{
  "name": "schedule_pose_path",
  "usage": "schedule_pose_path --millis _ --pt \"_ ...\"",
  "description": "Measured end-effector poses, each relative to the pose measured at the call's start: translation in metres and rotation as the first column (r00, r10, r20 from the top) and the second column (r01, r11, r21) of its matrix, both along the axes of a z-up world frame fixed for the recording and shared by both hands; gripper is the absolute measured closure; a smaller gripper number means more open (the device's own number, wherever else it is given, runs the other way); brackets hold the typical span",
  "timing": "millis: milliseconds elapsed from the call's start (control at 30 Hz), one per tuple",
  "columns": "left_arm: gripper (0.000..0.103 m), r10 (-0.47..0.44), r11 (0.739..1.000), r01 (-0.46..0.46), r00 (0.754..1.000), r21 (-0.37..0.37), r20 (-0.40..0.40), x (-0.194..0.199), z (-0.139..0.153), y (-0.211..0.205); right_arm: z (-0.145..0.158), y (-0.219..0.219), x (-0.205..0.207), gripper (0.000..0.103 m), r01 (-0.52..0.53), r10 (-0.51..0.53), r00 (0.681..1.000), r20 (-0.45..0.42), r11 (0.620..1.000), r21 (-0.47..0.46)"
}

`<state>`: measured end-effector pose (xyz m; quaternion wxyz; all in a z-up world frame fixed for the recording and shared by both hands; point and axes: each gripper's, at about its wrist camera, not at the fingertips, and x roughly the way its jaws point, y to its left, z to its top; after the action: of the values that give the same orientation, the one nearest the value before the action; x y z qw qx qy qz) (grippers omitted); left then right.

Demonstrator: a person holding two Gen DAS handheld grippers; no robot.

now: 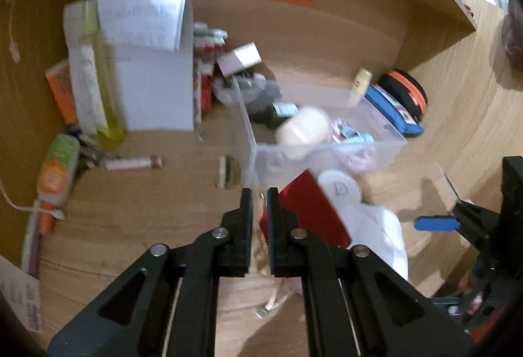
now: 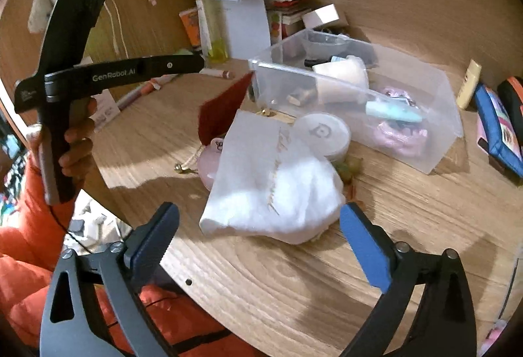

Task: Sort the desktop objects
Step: 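Hold the red flap with the left tool while the right tool grasps the white cloth pouch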

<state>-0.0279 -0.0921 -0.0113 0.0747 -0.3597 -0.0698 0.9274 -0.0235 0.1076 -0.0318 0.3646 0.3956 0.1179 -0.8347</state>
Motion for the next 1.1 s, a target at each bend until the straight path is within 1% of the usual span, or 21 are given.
schedule_pose_path --millis 33,67,133,200,267,333,400,433,467,500,600,633,667,767,867,900,1000,1067,1100 --pt "0.097 -0.007 1.000 0.007 1.000 0.016 0.011 0.000 -0.003 -0.002 -0.003 -0.005 -0.001 0.005 -0.004 0.004 1.000 -0.005 1.000 0.021" --pt "0.093 -0.026 0.999 0.025 0.999 0.037 0.027 -0.001 -0.007 -0.003 -0.006 -0.009 -0.002 0.005 -0.003 0.003 1.000 -0.013 0.999 0.043" --pt "0.083 -0.047 0.998 0.045 0.998 0.052 0.040 -0.001 -0.011 -0.003 -0.011 -0.018 -0.007 0.005 0.023 -0.019 0.999 -0.039 0.995 0.101" --pt "0.064 -0.062 0.997 0.060 0.997 0.046 0.048 0.000 -0.015 0.001 -0.019 -0.024 -0.019 0.005 0.077 -0.069 0.996 -0.056 0.985 0.153" --pt "0.055 -0.087 0.996 0.085 0.995 0.039 0.051 0.002 -0.019 0.005 -0.020 -0.020 -0.030 0.006 0.104 -0.098 0.994 -0.050 0.985 0.138" --pt "0.051 -0.108 0.994 0.107 0.993 0.034 0.051 0.005 -0.020 0.008 -0.017 -0.013 -0.040 0.007 0.137 -0.133 0.990 -0.045 0.984 0.113" --pt "0.046 -0.140 0.990 0.138 0.989 0.033 0.055 0.007 -0.022 0.013 -0.013 -0.005 -0.049 0.009 0.144 -0.143 0.990 -0.020 0.987 0.072" --pt "0.044 -0.153 0.988 0.151 0.987 0.033 0.055 0.007 -0.022 0.015 -0.012 -0.004 -0.051 0.015 0.143 -0.143 0.990 -0.007 0.988 0.061" --pt "0.040 -0.161 0.987 0.160 0.985 0.030 0.056 0.007 -0.023 0.018 -0.012 -0.002 -0.055 0.019 0.143 -0.143 0.990 0.007 0.988 0.052" --pt "0.039 -0.172 0.985 0.171 0.983 0.024 0.061 0.006 -0.024 0.022 -0.012 -0.002 -0.059 0.022 0.136 -0.138 0.990 0.020 0.989 0.050" --pt "0.037 -0.188 0.982 0.189 0.978 -0.007 0.086 -0.001 -0.030 0.031 -0.017 -0.011 -0.062 0.023 0.109 -0.112 0.993 0.043 0.992 0.067" --pt "0.035 -0.189 0.982 0.191 0.978 -0.011 0.094 -0.004 -0.032 0.032 -0.020 -0.015 -0.063 0.023 0.095 -0.100 0.994 0.053 0.992 0.079" --pt "0.030 -0.185 0.982 0.187 0.977 -0.006 0.103 -0.009 -0.034 0.031 -0.021 -0.017 -0.064 0.023 0.094 -0.099 0.994 0.051 0.992 0.084" --pt "0.028 -0.191 0.982 0.190 0.971 0.022 0.146 -0.023 -0.040 0.027 -0.024 -0.019 -0.067 0.023 0.078 -0.084 0.994 0.067 0.993 0.083" --pt "0.021 -0.196 0.981 0.192 0.963 0.039 0.187 -0.039 -0.048 0.026 -0.027 -0.020 -0.068 0.024 0.063 -0.069 0.994 0.079 0.995 0.077" --pt "0.021 -0.193 0.981 0.188 0.962 0.041 0.194 -0.043 -0.050 0.026 -0.027 -0.020 -0.068 0.026 0.066 -0.072 0.995 0.068 0.995 0.079" --pt "0.021 -0.186 0.982 0.176 0.956 0.066 0.225 -0.055 -0.058 0.023 -0.025 -0.019 -0.062 0.041 0.050 -0.054 0.998 0.044 0.995 0.081" --pt "0.021 -0.188 0.981 0.169 0.950 0.093 0.248 -0.062 -0.064 0.021 -0.023 -0.018 -0.060 0.046 0.051 -0.053 0.998 0.034 0.996 0.075" --pt "0.021 -0.179 0.983 0.161 0.950 0.092 0.256 -0.065 -0.066 0.021 -0.022 -0.016 -0.060 0.048 0.051 -0.053 0.998 0.034 0.996 0.070"
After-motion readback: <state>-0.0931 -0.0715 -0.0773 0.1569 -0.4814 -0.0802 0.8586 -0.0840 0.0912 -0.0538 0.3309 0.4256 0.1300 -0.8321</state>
